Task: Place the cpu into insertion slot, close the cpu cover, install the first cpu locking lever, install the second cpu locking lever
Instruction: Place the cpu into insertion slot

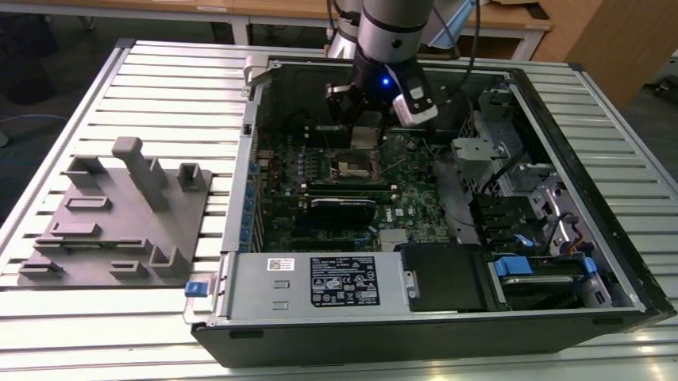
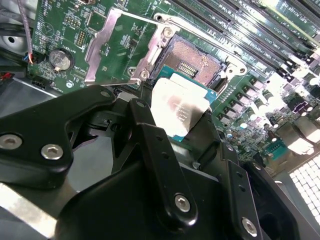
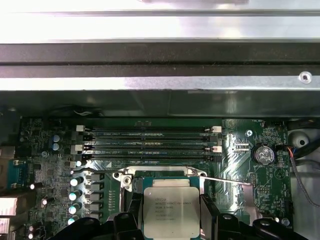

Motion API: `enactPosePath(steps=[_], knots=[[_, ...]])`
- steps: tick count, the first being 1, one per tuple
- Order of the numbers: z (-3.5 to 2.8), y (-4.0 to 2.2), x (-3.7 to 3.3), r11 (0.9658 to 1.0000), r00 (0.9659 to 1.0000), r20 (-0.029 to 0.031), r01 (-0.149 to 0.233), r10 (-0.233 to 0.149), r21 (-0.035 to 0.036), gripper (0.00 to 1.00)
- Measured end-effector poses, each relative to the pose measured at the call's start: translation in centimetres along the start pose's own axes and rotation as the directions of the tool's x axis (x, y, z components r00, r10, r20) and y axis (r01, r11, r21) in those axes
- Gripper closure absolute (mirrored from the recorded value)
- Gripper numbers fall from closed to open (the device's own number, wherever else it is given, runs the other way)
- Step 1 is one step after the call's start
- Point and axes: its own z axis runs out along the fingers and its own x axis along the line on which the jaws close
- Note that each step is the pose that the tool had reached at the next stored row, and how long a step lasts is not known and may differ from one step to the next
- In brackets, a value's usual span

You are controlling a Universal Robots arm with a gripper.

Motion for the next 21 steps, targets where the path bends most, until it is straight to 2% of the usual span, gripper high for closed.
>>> enactPosePath(steps=[5, 11, 13, 15, 17, 21], knots=[[0.09, -0.01, 0.0, 1.0, 1.0, -0.0002, 0.0, 0.0, 0.0002, 0.46], [0.86, -0.1, 0.02, 1.0, 1.0, 0.0008, -0.003, 0.003, 0.0002, 0.46], [0.98, -0.12, 0.03, 0.9993, 0.9993, 0.0047, -0.037, 0.037, -0.0005, 0.46], [1.09, -0.13, 0.02, 0.9973, 0.9973, 0.0089, -0.073, 0.073, -0.0014, 0.46], [1.2, -0.14, 0.02, 0.994, 0.9939, 0.0132, -0.109, 0.109, -0.0026, 0.46], [1.36, -0.17, 0.02, 0.9837, 0.9835, 0.0212, -0.18, 0.18, -0.0051, 0.46]])
